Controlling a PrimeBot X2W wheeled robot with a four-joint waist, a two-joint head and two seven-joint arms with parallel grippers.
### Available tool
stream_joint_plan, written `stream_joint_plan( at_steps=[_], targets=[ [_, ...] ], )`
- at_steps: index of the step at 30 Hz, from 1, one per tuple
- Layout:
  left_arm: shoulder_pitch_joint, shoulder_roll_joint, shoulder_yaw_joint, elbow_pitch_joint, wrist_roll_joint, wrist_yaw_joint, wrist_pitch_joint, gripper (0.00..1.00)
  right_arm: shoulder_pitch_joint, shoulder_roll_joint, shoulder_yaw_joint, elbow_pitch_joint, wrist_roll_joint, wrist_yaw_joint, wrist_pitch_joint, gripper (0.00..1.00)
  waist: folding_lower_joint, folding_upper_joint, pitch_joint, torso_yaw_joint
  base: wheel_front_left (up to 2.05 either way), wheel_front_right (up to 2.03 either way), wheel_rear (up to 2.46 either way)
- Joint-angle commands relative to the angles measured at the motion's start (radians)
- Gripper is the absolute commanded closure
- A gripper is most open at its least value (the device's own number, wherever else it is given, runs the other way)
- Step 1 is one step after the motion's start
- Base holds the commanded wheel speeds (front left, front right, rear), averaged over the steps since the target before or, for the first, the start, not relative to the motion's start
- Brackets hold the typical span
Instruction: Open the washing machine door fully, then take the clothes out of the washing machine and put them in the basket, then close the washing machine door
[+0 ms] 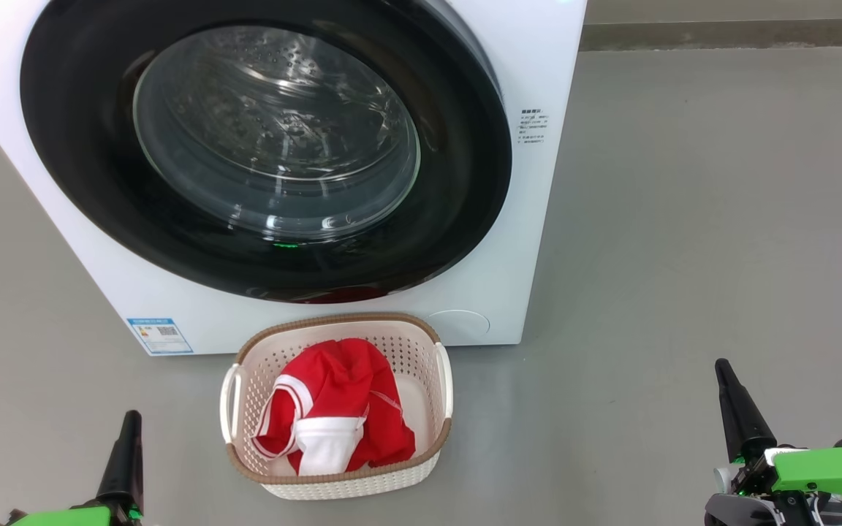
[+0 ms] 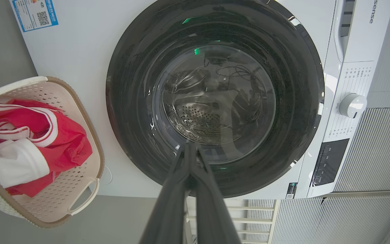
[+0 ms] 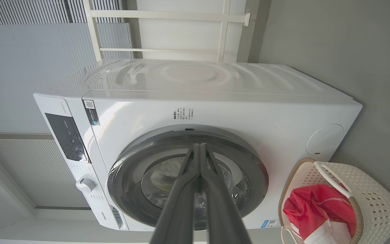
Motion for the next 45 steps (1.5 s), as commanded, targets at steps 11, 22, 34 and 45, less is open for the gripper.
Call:
stream_joint_plan(
  at_steps=[11, 22, 34, 45],
  targets=[
    [-0.038, 0.012, 0.037, -0.020, -0.001, -0.003, 0.007, 1.00, -0.005, 0.000, 0.015, -0.031, 0.003, -0.001, 0.009, 1.00, 0.0000, 0.0000, 0.000, 0.000, 0.00, 0.00, 0.00],
    [-0.038, 0.011, 0.038, -0.020, 0.000, -0.003, 0.007, 1.00, -0.005, 0.001, 0.014, -0.031, 0.002, -0.001, 0.010, 1.00, 0.0000, 0.0000, 0.000, 0.000, 0.00, 0.00, 0.00],
    [-0.038, 0.010, 0.039, -0.020, 0.001, -0.003, 0.008, 1.00, -0.005, 0.002, 0.012, -0.031, 0.001, -0.001, 0.011, 1.00, 0.0000, 0.0000, 0.000, 0.000, 0.00, 0.00, 0.00],
    [-0.038, 0.009, 0.040, -0.020, 0.002, -0.003, 0.009, 1.00, -0.006, 0.003, 0.011, -0.031, 0.000, -0.001, 0.012, 1.00, 0.0000, 0.0000, 0.000, 0.000, 0.00, 0.00, 0.00]
  ],
)
